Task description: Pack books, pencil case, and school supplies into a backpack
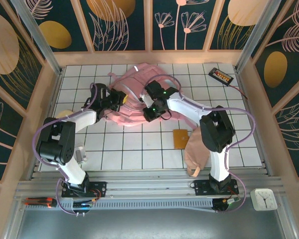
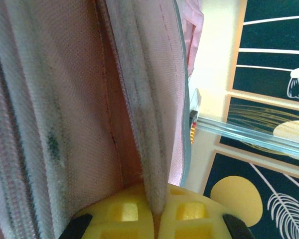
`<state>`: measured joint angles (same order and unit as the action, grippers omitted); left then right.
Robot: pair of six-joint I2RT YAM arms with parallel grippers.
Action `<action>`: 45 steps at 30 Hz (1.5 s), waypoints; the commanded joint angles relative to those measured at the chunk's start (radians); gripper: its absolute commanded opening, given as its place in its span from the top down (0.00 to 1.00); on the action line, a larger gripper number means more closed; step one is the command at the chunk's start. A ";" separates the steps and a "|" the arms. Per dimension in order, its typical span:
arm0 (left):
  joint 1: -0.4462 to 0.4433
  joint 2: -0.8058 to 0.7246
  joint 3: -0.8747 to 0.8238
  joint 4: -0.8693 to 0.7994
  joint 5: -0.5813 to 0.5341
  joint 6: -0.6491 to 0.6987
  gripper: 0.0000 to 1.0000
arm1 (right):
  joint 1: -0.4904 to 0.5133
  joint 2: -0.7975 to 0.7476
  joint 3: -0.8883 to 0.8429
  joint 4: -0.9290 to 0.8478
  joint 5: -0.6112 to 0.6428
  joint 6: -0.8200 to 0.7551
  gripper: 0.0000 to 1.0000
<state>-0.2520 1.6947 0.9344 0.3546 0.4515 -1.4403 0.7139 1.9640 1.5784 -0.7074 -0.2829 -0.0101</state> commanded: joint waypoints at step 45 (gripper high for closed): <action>0.006 0.270 0.571 -0.830 0.049 0.790 0.38 | -0.145 -0.303 -0.366 0.341 -0.035 0.476 1.00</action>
<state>-0.2459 1.9408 1.4586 -0.4789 0.4583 -0.6544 0.5591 1.6844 1.1862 -0.3920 -0.3157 0.4885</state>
